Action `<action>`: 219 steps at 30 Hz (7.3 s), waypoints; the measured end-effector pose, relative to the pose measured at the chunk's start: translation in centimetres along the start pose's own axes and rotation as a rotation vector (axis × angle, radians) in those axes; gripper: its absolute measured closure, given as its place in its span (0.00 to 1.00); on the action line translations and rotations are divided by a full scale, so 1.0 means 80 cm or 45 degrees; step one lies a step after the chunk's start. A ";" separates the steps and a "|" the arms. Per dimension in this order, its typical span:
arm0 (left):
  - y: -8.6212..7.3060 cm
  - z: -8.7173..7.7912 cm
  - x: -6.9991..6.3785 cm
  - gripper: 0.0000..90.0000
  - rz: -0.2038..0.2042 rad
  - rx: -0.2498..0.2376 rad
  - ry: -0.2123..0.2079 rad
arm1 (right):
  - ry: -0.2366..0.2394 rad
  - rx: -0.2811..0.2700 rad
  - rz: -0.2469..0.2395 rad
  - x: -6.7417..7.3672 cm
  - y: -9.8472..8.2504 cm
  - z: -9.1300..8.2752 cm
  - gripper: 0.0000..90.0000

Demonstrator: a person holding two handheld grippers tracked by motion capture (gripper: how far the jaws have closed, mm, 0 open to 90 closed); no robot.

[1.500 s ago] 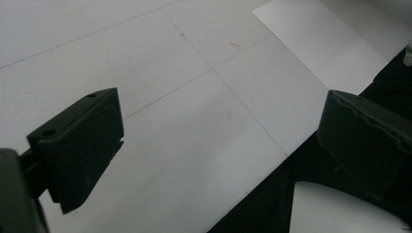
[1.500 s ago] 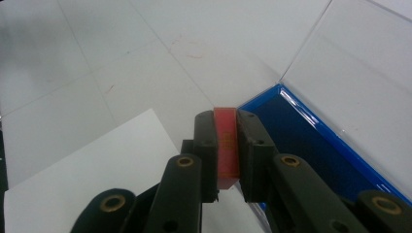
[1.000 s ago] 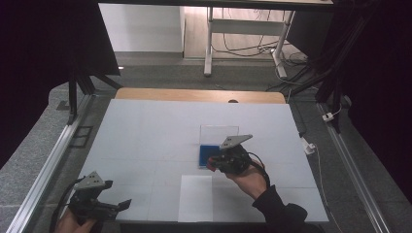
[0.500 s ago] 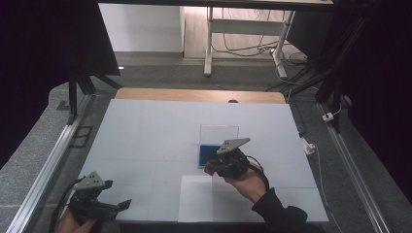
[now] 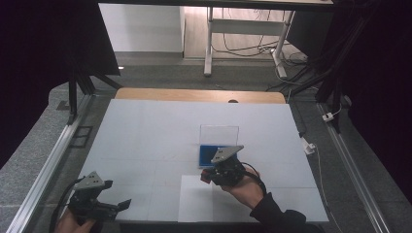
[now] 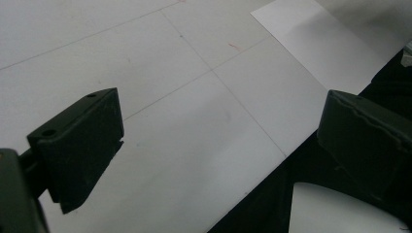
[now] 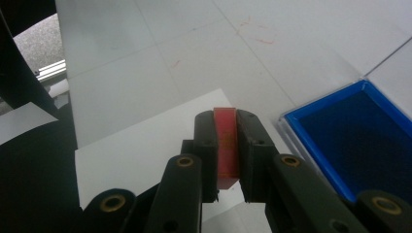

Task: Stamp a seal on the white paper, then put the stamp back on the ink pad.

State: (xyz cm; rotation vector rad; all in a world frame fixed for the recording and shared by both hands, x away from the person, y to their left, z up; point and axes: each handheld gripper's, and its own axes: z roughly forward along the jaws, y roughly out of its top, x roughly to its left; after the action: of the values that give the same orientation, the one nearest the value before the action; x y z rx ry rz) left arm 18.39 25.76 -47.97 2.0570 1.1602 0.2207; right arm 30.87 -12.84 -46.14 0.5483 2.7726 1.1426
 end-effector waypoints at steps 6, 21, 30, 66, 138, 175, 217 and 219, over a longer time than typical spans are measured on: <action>0.000 0.000 0.000 0.04 0.001 0.000 0.000 | 0.013 0.007 -0.001 0.009 -0.002 0.006 0.89; 0.000 -0.001 0.000 0.04 0.001 -0.005 -0.005 | 0.059 0.054 -0.042 0.026 -0.006 0.030 0.89; 0.000 -0.001 0.000 0.04 0.002 -0.007 -0.007 | 0.077 0.093 -0.117 0.035 -0.012 0.048 0.89; 0.000 0.000 0.000 0.04 0.002 -0.002 -0.010 | 0.036 0.089 -0.127 0.040 -0.022 0.057 0.90; 0.000 0.000 0.001 0.04 0.000 -0.005 -0.012 | -0.029 -0.037 0.040 -0.010 -0.007 0.006 0.89; 0.000 -0.001 0.001 0.04 -0.001 -0.009 -0.018 | -0.207 -0.090 0.162 -0.069 -0.011 -0.017 0.89; 0.000 0.000 0.001 0.04 0.011 -0.002 -0.021 | -0.354 0.036 0.099 -0.092 -0.011 0.031 0.89; 0.000 0.000 0.000 0.05 0.010 -0.002 -0.023 | -0.355 0.039 0.102 -0.092 -0.011 0.032 0.89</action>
State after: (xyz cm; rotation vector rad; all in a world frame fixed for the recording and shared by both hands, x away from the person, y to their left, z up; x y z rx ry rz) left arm 18.41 25.77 -47.99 2.0588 1.1408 0.2060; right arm 38.01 -14.39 -48.93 0.7645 2.5530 0.9560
